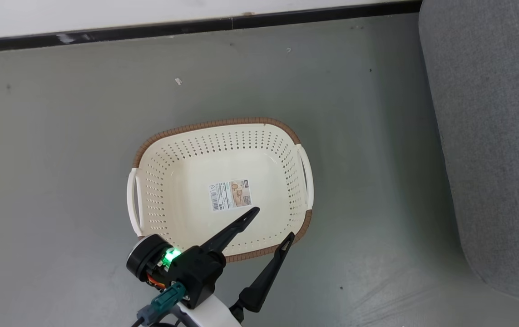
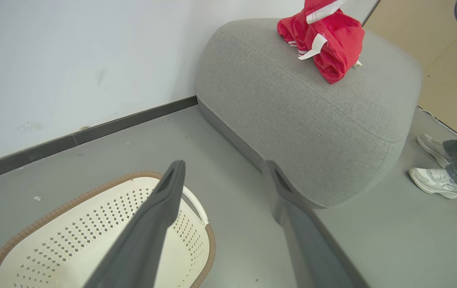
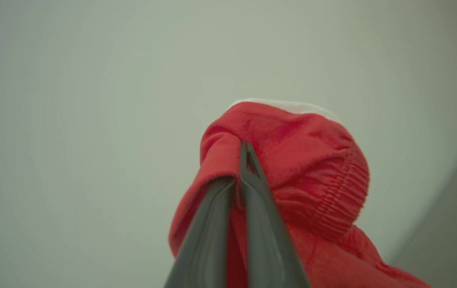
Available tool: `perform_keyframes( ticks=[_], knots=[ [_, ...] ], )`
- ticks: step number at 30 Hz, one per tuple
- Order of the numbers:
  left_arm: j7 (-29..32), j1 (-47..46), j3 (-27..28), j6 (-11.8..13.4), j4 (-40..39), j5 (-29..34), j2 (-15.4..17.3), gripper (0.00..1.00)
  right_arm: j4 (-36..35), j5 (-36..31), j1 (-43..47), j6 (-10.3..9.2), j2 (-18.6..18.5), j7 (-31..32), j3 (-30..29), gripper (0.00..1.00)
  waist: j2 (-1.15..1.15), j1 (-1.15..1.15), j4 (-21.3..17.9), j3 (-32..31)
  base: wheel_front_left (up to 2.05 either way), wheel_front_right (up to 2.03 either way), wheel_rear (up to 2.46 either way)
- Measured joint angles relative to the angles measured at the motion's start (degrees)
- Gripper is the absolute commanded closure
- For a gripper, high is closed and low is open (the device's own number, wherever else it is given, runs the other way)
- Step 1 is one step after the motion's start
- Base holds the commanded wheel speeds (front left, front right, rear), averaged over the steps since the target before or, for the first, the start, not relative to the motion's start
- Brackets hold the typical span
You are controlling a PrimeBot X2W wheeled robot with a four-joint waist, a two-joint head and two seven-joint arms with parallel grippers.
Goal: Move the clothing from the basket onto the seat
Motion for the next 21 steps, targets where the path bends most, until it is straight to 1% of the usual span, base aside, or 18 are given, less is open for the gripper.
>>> perform_keyframes(
  ticks=[6,10,17,21],
  knots=[
    [-0.01,-1.11,0.51,-0.48,-0.16,0.00,0.20,0.00,-2.42,-1.89,-6.69,0.00,-1.80,-0.19,-0.07,1.00,0.00,0.00,0.02,1.64,0.00,0.00,0.00],
    [-0.02,-1.43,0.79,-0.73,-0.15,0.00,0.25,0.00,-3.36,-3.09,-9.05,0.00,-2.57,-0.19,-0.27,1.00,0.00,0.00,-0.22,2.48,0.00,0.00,0.00],
    [-0.01,-1.48,0.98,-0.89,-0.15,0.00,0.64,0.00,-3.08,-7.34,-9.23,0.00,-4.76,0.03,-3.86,1.00,0.00,0.00,-0.81,3.84,0.00,0.00,0.00],
    [0.24,-1.48,0.98,-0.90,-0.16,0.00,0.90,0.00,-2.45,-8.82,-8.21,0.00,-4.81,0.35,-5.17,1.00,0.00,0.00,-1.18,4.82,0.00,0.00,0.00]
  ],
)
